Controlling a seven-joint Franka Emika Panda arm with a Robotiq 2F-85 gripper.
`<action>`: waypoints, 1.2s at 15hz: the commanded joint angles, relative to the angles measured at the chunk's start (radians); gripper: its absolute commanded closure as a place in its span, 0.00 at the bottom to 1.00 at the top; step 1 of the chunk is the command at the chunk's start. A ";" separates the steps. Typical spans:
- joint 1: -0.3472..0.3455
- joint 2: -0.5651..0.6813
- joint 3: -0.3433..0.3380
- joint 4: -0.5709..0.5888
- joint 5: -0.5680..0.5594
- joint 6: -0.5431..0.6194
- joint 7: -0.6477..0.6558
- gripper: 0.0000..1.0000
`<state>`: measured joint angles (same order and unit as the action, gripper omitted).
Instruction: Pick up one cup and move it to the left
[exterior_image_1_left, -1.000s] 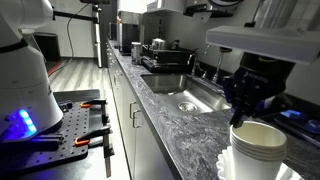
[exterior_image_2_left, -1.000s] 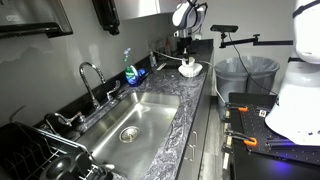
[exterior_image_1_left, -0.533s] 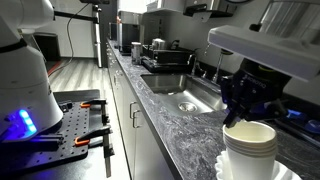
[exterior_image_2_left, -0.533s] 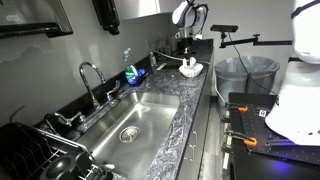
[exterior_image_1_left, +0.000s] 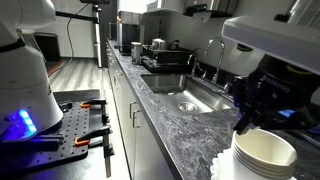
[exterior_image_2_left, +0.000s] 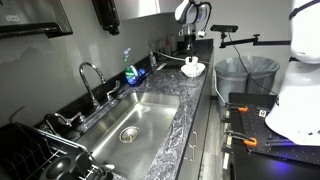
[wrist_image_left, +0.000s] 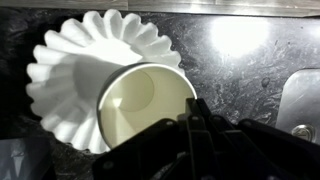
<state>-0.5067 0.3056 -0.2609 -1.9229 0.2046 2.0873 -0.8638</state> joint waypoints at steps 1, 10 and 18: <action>-0.012 0.011 -0.011 0.039 0.006 -0.022 -0.013 0.99; -0.007 0.003 -0.024 0.073 -0.026 0.006 0.005 0.99; 0.000 -0.015 -0.029 0.091 -0.071 0.045 0.018 0.99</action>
<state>-0.5189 0.3071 -0.2797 -1.8411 0.1655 2.1134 -0.8612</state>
